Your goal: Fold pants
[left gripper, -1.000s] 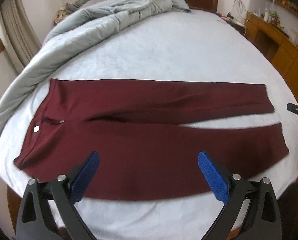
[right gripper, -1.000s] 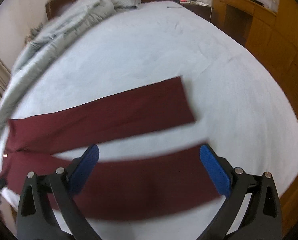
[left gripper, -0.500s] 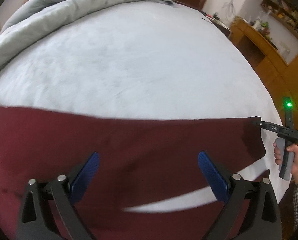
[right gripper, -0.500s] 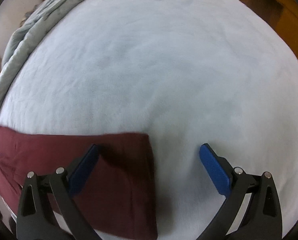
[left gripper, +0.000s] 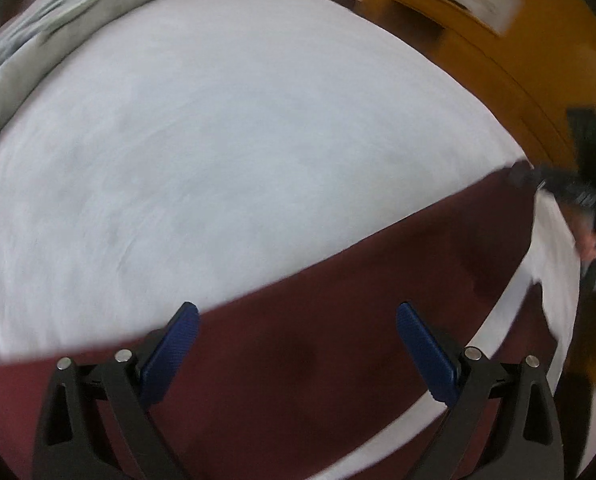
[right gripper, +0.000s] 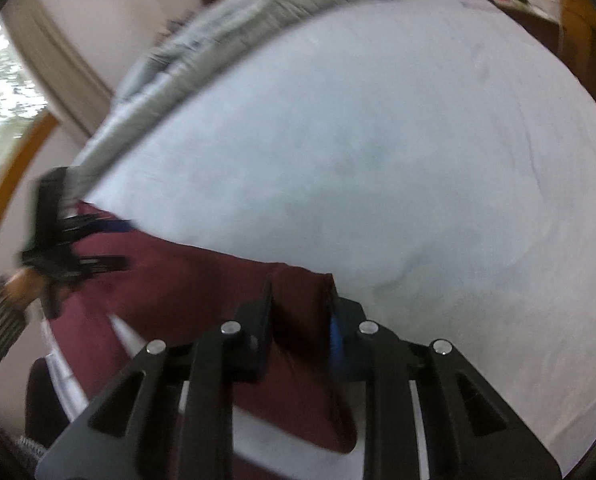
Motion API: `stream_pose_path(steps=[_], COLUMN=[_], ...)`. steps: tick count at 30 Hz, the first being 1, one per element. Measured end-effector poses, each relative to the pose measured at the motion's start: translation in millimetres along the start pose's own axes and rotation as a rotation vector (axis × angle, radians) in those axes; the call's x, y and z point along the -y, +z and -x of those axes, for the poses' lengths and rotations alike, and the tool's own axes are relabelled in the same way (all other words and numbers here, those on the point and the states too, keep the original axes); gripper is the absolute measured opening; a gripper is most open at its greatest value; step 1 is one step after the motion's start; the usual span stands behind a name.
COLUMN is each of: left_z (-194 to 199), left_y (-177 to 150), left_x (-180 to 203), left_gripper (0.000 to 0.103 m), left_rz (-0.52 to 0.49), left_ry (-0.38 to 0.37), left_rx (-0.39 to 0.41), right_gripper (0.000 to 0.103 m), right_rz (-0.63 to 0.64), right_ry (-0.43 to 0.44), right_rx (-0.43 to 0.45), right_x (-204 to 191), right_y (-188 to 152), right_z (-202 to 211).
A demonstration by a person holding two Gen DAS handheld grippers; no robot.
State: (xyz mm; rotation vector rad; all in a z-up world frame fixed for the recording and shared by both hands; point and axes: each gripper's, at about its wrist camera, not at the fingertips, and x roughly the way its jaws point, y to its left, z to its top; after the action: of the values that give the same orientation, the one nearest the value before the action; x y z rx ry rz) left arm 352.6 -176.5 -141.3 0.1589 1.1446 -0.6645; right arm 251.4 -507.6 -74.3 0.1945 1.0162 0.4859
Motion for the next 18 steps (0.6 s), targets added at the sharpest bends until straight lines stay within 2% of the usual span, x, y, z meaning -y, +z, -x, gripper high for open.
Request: stream_pose_path(steps=[1, 6, 10, 14, 16, 17, 18], left_z=[-3.9, -23.7, -40.0, -49.6, -52.4, -52.4, -51.5], left_y=[4.9, 27.2, 42.0, 38.6, 35.6, 32.7, 31.2], left_x=[1.1, 3.9, 4.5, -2.3, -6.6, -7.8, -7.6], left_gripper=[0.099, 0.099, 0.099, 0.097, 0.075, 0.043, 0.028], left_rz=[-0.044, -0.201, -0.228, -0.199, -0.185, -0.183, -0.182], left_ry=[-0.042, -0.148, -0.274, -0.347, -0.353, -0.349, -0.358], left_rx=[-0.014, -0.106, -0.198, -0.282, -0.309, -0.319, -0.319], right_gripper=[0.021, 0.021, 0.021, 0.021, 0.021, 0.021, 0.021], right_rz=[0.013, 0.09, 0.114, 0.105, 0.097, 0.091, 0.088], right_ry=[0.016, 0.075, 0.091, 0.101, 0.11, 0.114, 0.115], right_rx=[0.01, 0.048, 0.069, 0.089, 0.105, 0.116, 0.123], right_x=[-2.2, -19.4, -27.7, -26.3, -24.2, -24.8, -25.5], right_y=[2.3, 6.1, 10.0, 8.6, 2.4, 2.7, 3.3], right_z=[5.6, 37.9, 46.1, 50.2, 55.6, 57.4, 59.7])
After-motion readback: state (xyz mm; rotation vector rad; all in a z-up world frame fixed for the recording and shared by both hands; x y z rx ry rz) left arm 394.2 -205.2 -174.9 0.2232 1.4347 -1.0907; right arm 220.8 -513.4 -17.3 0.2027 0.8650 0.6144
